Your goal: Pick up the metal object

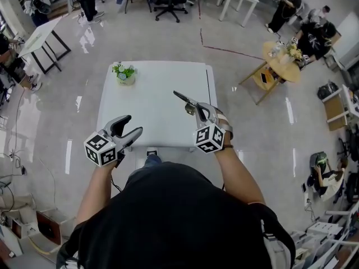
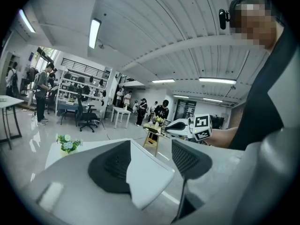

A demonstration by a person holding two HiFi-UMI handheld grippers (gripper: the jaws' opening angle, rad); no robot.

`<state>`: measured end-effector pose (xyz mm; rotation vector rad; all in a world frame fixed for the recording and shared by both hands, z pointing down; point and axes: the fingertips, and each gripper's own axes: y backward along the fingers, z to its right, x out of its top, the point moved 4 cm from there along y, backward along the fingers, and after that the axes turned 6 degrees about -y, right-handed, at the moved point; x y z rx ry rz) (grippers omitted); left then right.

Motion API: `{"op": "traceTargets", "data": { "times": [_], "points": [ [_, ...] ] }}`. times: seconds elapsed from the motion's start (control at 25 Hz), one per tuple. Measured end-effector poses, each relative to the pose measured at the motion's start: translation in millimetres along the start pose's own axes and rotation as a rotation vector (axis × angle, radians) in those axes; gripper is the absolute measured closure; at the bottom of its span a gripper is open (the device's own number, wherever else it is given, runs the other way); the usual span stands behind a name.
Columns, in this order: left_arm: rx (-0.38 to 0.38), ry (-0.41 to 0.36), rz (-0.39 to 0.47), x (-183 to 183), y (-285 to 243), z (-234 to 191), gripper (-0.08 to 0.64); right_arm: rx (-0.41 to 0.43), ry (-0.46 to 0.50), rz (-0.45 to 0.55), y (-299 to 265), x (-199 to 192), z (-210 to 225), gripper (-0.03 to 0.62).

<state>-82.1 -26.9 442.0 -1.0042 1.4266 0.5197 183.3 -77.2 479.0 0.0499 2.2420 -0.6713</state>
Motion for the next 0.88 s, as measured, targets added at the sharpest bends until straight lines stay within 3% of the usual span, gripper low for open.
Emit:
{"op": "traceTargets", "data": {
  "times": [0.88],
  "points": [
    [0.012,-0.002,0.034,-2.8,10.0,18.1,0.296,-0.019,-0.013,0.045,32.9,7.4,-0.4,0.560]
  ]
}}
